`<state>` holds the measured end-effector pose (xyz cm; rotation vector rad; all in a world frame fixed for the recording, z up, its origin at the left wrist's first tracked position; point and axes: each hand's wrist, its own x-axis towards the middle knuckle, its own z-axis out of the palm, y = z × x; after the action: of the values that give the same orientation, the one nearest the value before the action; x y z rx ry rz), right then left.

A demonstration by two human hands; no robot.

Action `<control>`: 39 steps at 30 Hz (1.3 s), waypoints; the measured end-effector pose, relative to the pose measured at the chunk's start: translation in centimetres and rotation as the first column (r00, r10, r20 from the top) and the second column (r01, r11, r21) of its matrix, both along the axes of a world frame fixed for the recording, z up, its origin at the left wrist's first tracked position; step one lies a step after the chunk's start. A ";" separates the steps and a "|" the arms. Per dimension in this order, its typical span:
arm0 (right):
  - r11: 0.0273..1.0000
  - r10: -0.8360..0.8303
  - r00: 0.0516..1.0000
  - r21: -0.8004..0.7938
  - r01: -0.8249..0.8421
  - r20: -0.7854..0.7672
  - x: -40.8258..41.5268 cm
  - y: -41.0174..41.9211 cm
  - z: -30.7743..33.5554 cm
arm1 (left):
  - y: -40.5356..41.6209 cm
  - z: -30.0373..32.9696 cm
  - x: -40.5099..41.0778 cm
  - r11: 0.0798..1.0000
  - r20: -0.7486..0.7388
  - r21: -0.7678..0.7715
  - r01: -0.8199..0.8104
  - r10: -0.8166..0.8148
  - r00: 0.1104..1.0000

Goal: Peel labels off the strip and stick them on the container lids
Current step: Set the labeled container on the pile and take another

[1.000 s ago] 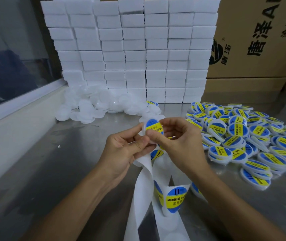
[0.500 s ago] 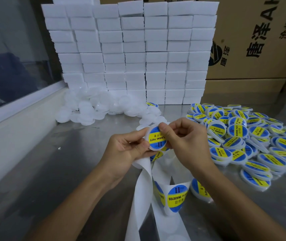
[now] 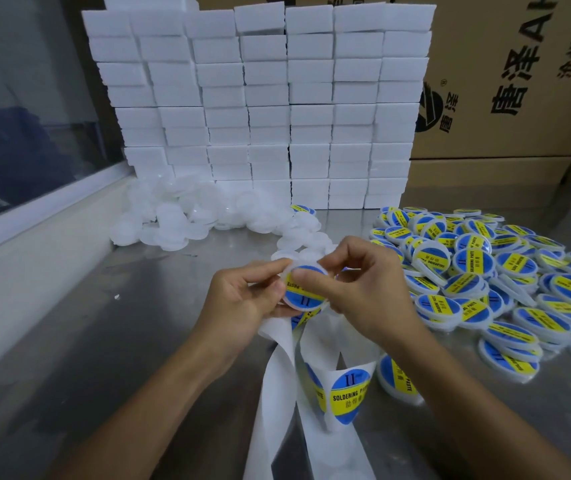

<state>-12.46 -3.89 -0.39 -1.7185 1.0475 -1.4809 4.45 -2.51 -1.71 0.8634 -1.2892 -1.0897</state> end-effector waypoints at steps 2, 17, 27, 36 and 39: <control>0.997 -0.057 0.998 -0.046 0.056 -0.017 0.4 0.0 -0.4 | 0.1 0.0 0.0 0.998 0.080 -0.058 -0.001 0.006 0.997; 0.999 0.003 0.996 -0.041 -0.007 -0.093 0.7 0.4 -0.5 | -0.1 0.4 0.2 0.995 0.024 -0.046 -0.090 0.091 0.996; 0.978 0.204 0.968 0.074 -0.195 -0.145 0.5 0.2 -0.2 | -0.1 0.3 0.3 0.981 0.111 -0.095 -0.167 0.177 0.978; 0.969 -0.247 0.969 -0.027 0.246 -0.022 -2.2 -1.7 0.2 | -1.3 -0.8 1.0 0.926 0.383 -0.122 -0.358 0.377 0.843; 0.924 -0.376 0.895 0.172 0.341 0.242 -4.8 -2.8 0.2 | -1.3 -0.9 1.4 0.936 0.603 -0.076 -0.343 0.317 0.732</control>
<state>-17.25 -6.66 -0.14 -1.2324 1.3252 -1.7765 5.87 -3.85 -2.57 1.4981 -1.5533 -0.5545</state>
